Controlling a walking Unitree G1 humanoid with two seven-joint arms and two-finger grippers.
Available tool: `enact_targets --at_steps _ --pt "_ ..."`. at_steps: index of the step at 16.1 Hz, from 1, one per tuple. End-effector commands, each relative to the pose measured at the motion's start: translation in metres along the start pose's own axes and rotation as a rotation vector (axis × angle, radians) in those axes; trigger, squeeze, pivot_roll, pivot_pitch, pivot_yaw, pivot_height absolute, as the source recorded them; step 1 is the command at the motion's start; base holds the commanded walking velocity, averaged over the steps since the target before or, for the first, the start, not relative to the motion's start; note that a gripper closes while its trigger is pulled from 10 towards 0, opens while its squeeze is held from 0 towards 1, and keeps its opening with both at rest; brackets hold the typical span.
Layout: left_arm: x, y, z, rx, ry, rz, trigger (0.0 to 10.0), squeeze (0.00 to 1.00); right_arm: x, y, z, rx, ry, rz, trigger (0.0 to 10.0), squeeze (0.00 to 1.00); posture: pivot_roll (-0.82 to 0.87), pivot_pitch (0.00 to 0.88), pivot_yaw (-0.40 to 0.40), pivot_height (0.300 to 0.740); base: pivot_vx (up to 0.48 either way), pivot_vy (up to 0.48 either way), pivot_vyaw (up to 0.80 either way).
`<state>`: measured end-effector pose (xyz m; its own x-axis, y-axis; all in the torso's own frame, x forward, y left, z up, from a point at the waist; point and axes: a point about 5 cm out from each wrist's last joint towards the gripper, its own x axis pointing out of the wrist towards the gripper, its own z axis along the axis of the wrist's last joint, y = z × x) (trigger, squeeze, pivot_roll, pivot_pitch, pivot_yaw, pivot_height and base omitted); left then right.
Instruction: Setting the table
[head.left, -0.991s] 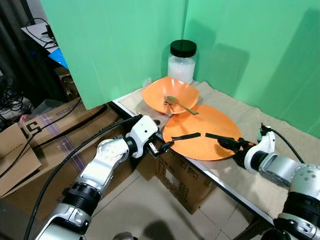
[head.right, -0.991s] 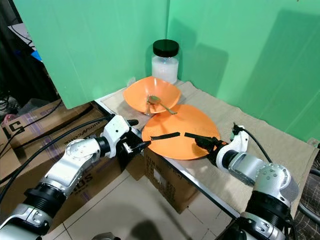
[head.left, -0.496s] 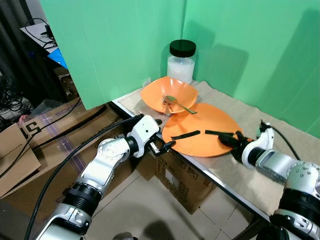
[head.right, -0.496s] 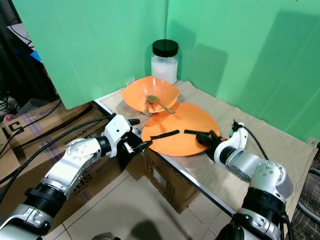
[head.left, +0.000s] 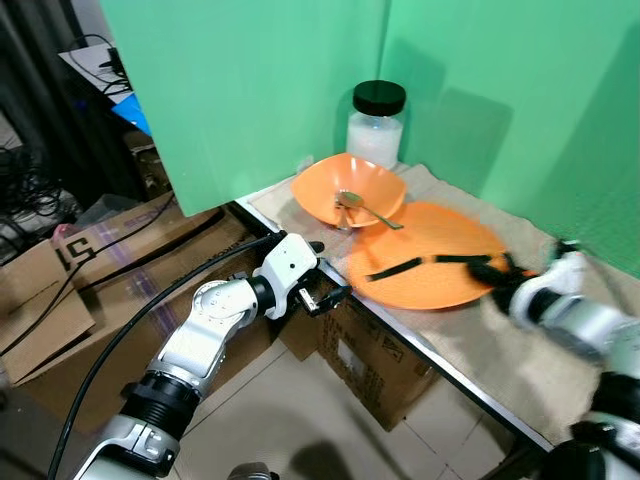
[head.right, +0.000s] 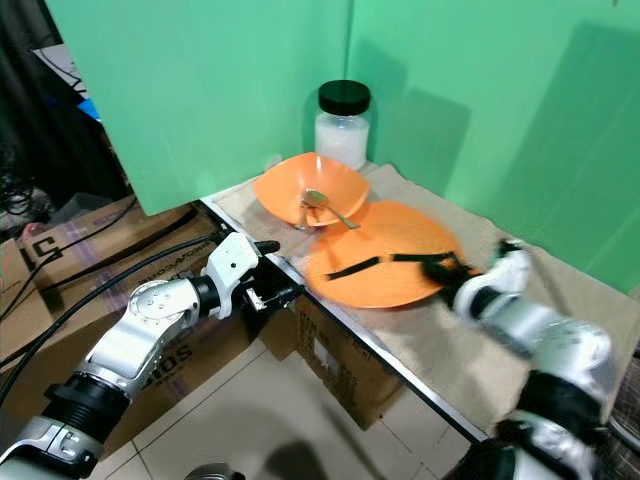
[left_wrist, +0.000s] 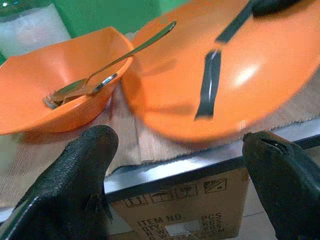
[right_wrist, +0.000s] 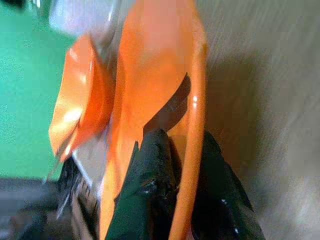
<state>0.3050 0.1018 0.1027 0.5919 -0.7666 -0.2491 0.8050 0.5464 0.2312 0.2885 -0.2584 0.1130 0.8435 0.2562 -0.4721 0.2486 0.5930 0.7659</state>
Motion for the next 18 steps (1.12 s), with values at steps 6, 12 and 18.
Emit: enact_targets --at_steps 6,12,18 --pt "-0.005 -0.003 0.008 -0.001 -0.028 -0.005 10.0 0.0 -0.04 0.0 0.052 -0.076 -0.209 0.052 0.0 0.0 0.08 0.0 0.019 0.74 0.0 0.0 0.0" --pt "-0.017 0.008 0.038 0.016 -0.124 0.158 10.0 0.0 -0.087 0.054 0.057 -0.314 -0.531 0.264 0.0 0.0 0.05 0.0 0.065 0.74 0.0 0.0 0.0" --pt "-0.04 0.018 0.08 -0.015 -0.271 0.435 10.0 0.0 -0.09 0.135 0.01 -0.737 -0.608 0.444 10.0 0.0 0.06 0.0 0.075 0.74 0.0 0.0 0.0"
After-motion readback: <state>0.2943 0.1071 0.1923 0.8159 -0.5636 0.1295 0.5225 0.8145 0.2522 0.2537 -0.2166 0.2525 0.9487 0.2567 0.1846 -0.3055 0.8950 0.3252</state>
